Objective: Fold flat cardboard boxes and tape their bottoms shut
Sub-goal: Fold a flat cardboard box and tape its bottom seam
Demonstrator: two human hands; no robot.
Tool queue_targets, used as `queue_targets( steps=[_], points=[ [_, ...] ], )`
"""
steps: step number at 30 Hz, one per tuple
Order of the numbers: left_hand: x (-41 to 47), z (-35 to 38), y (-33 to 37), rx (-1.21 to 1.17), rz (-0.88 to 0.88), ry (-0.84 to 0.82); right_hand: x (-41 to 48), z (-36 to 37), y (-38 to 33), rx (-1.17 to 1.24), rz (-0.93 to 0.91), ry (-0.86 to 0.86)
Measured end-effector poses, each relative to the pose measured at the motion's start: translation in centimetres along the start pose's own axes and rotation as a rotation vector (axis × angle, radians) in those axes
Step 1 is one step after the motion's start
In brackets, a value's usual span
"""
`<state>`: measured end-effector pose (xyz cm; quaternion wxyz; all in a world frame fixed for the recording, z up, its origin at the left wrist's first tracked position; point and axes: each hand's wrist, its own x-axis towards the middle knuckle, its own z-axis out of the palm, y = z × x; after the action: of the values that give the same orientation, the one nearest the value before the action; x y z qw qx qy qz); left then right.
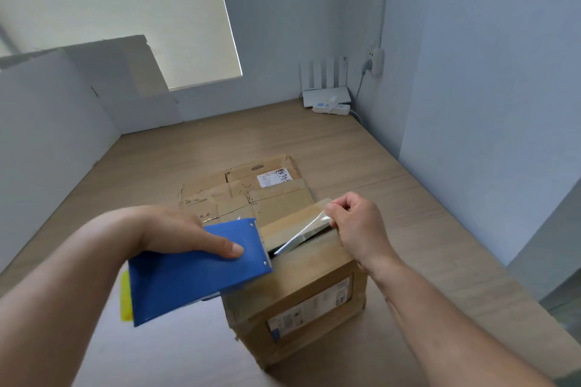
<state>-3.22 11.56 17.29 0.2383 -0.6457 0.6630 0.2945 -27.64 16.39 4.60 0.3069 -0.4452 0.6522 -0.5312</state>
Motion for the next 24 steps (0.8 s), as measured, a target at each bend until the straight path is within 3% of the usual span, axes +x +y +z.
queue_targets(
  steps=[3,6,8,15,24],
  points=[
    [0.9,0.0,0.9,-0.084,-0.015,-0.055,0.2,-1.0,0.1,-0.068,-0.036,0.061],
    [1.5,-0.5,2.1,-0.102,-0.046,-0.121,0.2,-1.7,0.2,-0.336,-0.115,0.098],
    [1.8,-0.9,3.2,-0.083,-0.061,-0.130,0.6,-1.9,0.4,-0.362,-0.072,0.112],
    [2.6,-2.0,7.8,0.055,-0.068,-0.112,2.1,-3.4,1.6,0.327,0.338,0.006],
    [3.9,-2.1,9.1,0.105,-0.110,-0.118,2.0,-3.6,4.2,0.365,0.339,0.051]
  ],
)
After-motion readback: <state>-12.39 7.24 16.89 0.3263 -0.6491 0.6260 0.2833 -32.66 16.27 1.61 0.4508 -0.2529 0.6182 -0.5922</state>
